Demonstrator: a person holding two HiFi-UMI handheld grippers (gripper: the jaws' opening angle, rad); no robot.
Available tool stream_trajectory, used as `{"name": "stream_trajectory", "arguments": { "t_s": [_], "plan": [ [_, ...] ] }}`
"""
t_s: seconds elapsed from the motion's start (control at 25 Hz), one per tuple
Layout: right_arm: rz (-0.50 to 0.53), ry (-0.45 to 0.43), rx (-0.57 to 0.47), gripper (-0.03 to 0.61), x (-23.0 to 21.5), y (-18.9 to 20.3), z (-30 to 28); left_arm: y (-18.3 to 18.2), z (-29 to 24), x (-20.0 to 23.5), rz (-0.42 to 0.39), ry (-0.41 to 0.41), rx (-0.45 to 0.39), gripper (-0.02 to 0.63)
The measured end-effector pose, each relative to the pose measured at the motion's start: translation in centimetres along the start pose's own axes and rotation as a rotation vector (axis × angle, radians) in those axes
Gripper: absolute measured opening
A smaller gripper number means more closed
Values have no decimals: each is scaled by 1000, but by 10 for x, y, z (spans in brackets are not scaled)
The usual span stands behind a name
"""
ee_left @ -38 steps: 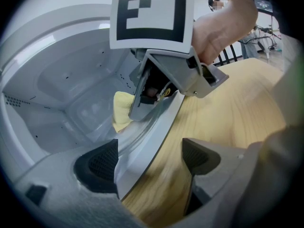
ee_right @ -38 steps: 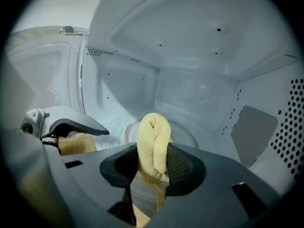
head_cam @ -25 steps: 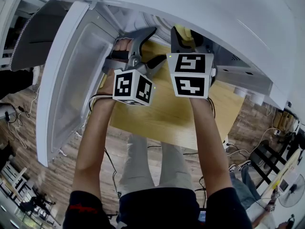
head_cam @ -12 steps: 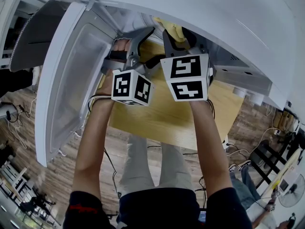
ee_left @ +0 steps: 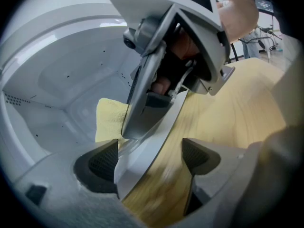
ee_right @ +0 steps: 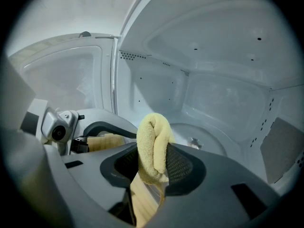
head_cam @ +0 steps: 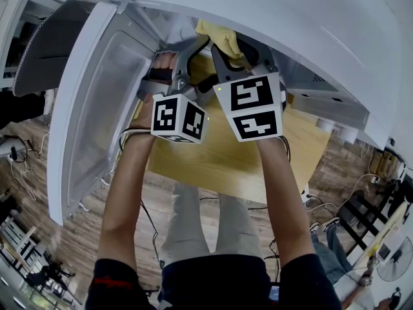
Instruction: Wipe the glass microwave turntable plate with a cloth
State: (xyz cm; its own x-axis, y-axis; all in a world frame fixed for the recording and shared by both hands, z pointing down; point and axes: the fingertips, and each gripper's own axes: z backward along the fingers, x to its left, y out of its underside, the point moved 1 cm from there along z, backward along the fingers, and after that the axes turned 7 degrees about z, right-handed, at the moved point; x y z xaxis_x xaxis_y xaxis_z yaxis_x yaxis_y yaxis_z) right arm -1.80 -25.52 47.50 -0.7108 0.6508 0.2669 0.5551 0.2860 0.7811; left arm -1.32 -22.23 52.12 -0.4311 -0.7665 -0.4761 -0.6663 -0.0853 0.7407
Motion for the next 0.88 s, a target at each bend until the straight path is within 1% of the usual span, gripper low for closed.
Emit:
{"name": "stream_trajectory", "arguments": {
  "t_s": [0.32,0.88],
  "plan": [
    [-7,-5,3,141,-2,1,0,0,0,-1,-6,3,-3,417],
    [-55,60,14,142,-18,6,3,-1,1,-3,-16,7,-8,416]
  ]
}}
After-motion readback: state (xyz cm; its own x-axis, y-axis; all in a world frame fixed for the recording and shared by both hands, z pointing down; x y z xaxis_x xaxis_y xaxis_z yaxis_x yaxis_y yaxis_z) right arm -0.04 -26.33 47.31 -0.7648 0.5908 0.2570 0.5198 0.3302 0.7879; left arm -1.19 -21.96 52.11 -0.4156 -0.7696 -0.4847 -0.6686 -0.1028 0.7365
